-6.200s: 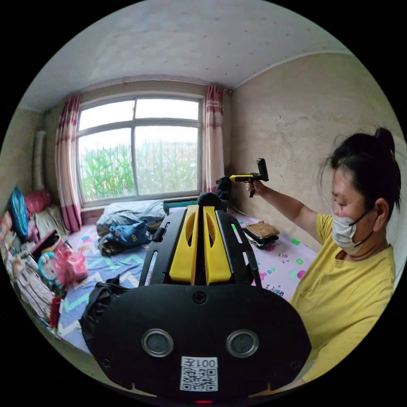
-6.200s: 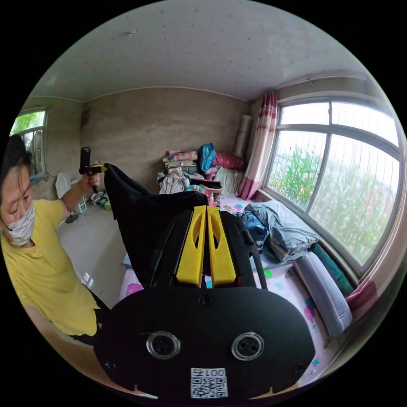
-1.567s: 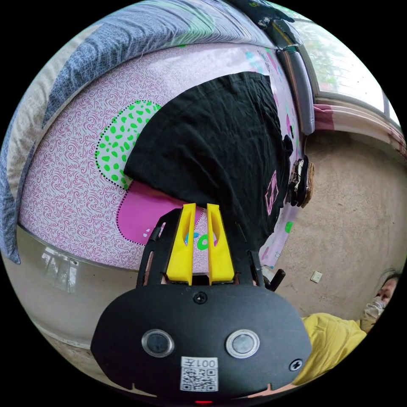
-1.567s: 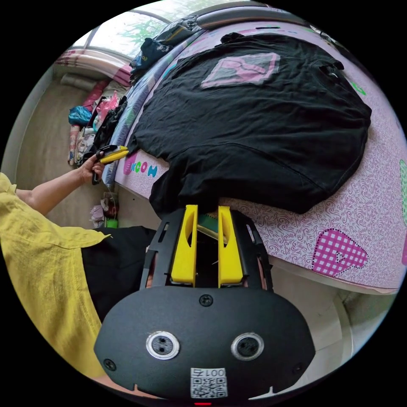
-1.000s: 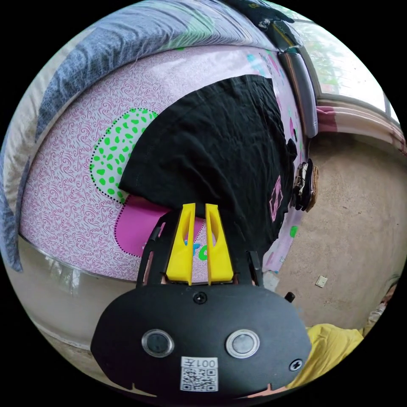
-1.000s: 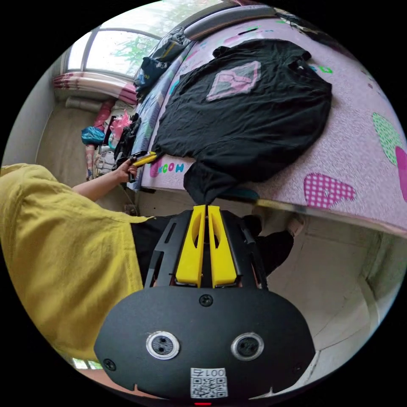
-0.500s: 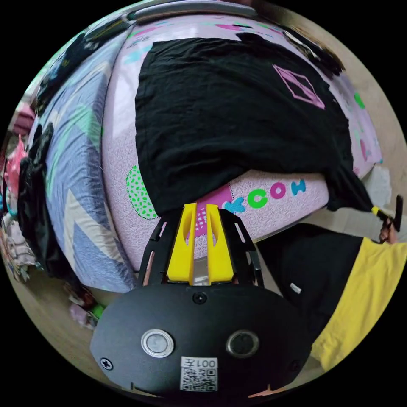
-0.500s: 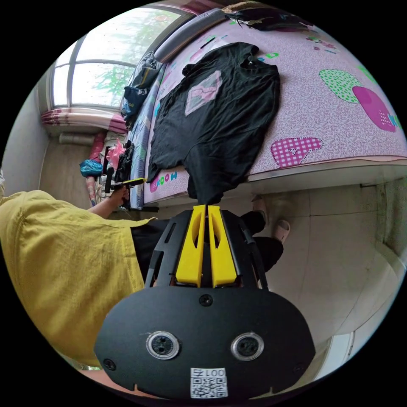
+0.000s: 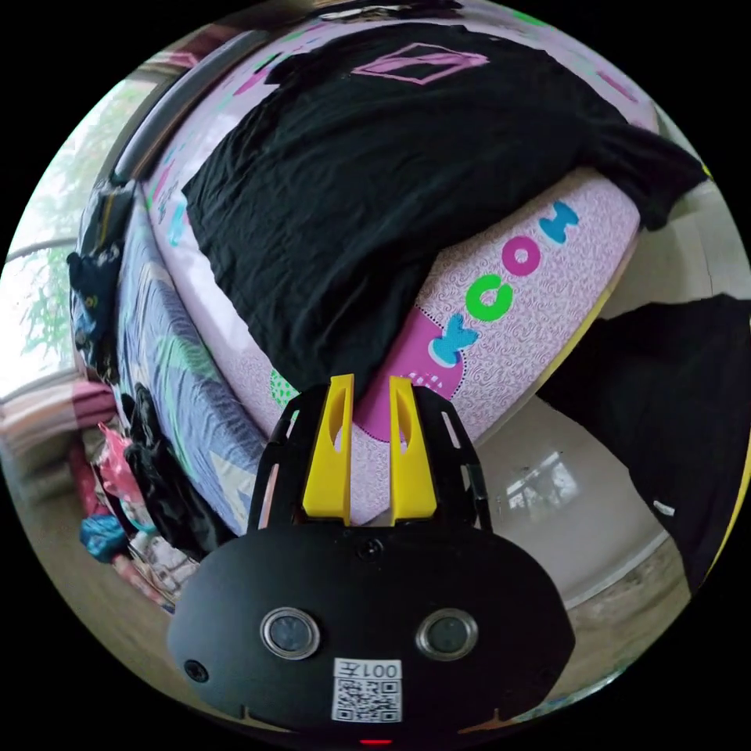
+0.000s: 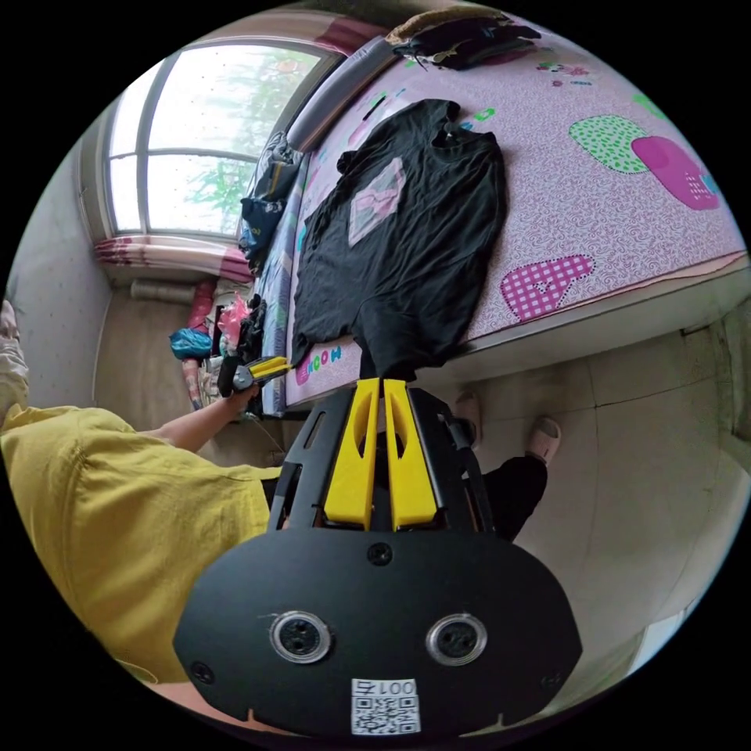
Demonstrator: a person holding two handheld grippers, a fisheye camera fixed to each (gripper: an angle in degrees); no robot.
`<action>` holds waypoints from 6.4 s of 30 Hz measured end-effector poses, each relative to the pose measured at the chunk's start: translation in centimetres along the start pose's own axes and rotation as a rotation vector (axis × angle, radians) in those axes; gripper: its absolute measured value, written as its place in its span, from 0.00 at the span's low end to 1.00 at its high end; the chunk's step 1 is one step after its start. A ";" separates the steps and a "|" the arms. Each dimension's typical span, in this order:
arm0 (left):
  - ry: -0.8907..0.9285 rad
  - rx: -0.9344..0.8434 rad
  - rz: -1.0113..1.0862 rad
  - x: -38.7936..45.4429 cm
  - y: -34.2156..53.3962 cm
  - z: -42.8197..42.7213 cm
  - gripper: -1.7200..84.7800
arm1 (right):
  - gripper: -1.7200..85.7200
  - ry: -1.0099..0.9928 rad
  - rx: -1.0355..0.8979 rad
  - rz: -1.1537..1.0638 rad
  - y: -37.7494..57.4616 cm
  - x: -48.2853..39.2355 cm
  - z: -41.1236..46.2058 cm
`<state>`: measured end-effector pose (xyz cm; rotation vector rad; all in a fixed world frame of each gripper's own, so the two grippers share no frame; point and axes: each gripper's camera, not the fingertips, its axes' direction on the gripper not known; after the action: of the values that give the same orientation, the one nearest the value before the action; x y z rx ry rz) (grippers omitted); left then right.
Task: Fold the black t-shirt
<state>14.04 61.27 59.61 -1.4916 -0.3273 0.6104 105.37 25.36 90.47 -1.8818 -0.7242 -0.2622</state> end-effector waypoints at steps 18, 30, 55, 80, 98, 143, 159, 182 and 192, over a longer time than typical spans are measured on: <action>0.153 0.029 0.370 0.2 -1.7 3.1 0.01 | 0.02 0.151 0.151 0.079 4.4 -3.2 1.2; 0.183 0.083 0.510 -2.6 0.8 -2.8 0.00 | 0.02 0.164 0.195 0.013 6.1 -5.0 -1.1; 0.311 -0.108 0.711 -0.8 3.1 -4.8 0.00 | 0.02 0.154 0.155 0.280 7.0 -3.5 -2.0; 0.488 0.090 0.518 -1.3 1.9 -13.3 0.00 | 0.09 0.473 -0.062 -0.271 2.9 -18.3 16.3; 0.513 0.173 0.464 -1.4 6.3 -20.6 0.01 | 0.02 0.630 -0.118 -0.357 -1.6 -25.1 15.2; 0.320 0.454 -0.284 -30.9 -18.7 -40.1 0.01 | 0.06 0.436 -0.103 -0.881 -62.8 -39.7 -5.8; 1.070 0.507 -0.528 -43.9 -37.0 -38.5 0.05 | 0.12 0.322 -0.327 -0.580 -82.2 -38.0 2.2; 1.254 0.191 -0.643 -52.2 -45.1 -44.4 0.12 | 0.07 0.246 -0.465 -0.453 -90.5 -38.2 -0.4; 1.019 0.447 -0.526 -53.0 -46.2 -50.3 0.01 | 0.03 0.263 -0.198 -0.545 -90.6 -40.7 -8.1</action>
<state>7.47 -8.65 110.00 -1.0475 0.2105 -0.4937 20.65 27.16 142.87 -1.7522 -1.0461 -0.9379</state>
